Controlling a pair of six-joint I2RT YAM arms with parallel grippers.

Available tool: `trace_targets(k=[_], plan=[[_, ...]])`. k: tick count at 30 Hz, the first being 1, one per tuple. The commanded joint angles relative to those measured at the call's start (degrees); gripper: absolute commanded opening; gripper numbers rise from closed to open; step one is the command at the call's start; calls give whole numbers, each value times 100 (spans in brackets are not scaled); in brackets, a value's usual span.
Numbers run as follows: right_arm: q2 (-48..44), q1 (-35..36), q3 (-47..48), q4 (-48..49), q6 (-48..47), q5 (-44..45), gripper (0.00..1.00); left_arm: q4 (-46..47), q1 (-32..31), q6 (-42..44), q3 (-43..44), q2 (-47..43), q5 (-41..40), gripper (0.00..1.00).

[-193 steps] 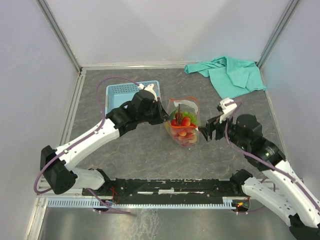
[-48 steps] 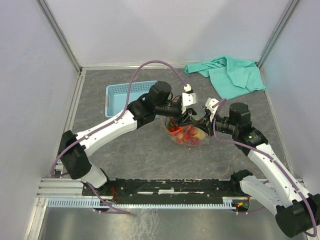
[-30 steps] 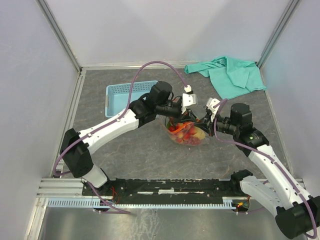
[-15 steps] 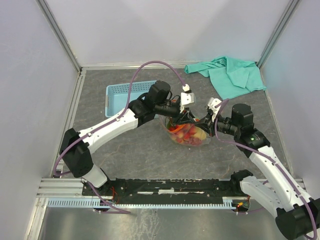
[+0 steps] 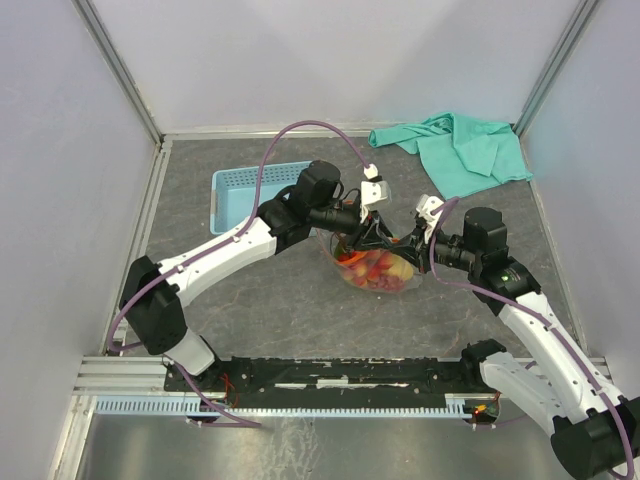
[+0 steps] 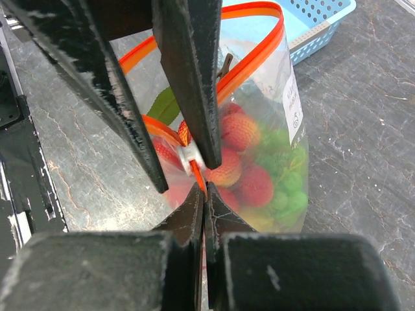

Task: Place the food in the zip-top bag and seal the zipper
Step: Zip the zipper food storage bag at the center of the board.

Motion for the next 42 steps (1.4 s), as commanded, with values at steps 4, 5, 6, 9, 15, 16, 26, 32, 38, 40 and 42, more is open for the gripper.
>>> trace_targets(k=[4, 5, 6, 9, 15, 16, 26, 32, 38, 40, 42], plan=[[-131, -36, 61, 515, 169, -145, 2, 179, 23, -161, 12, 2, 208, 14], [-171, -41, 55, 516, 180, -104, 2, 71, 21, -74, 17, -18, 133, 11], [-210, -45, 44, 516, 191, -61, 2, -68, 29, 16, 23, -24, 51, 9], [-314, -83, 15, 517, 205, -34, 2, -426, 66, 254, 22, -126, -269, 7], [-425, -167, -3, 442, 250, -92, 2, -597, 430, 335, -121, -442, -531, 7], [-442, -180, -11, 423, 255, -92, 2, -609, 469, 350, -149, -491, -575, 7], [-550, -221, 6, 275, 264, -32, 2, -1004, 497, 583, -123, -616, -793, 3], [-185, -221, 355, 155, 335, -596, 25, -1020, 405, 464, 53, -600, -495, 3], [182, -222, 469, 543, 557, -902, 36, -945, 252, 381, 224, -491, -439, 3], [298, -221, 535, 574, 622, -974, 36, -933, 208, 364, 294, -460, -410, 3], [385, -221, 578, 576, 646, -1009, 32, -904, 173, 335, 332, -451, -407, 3]])
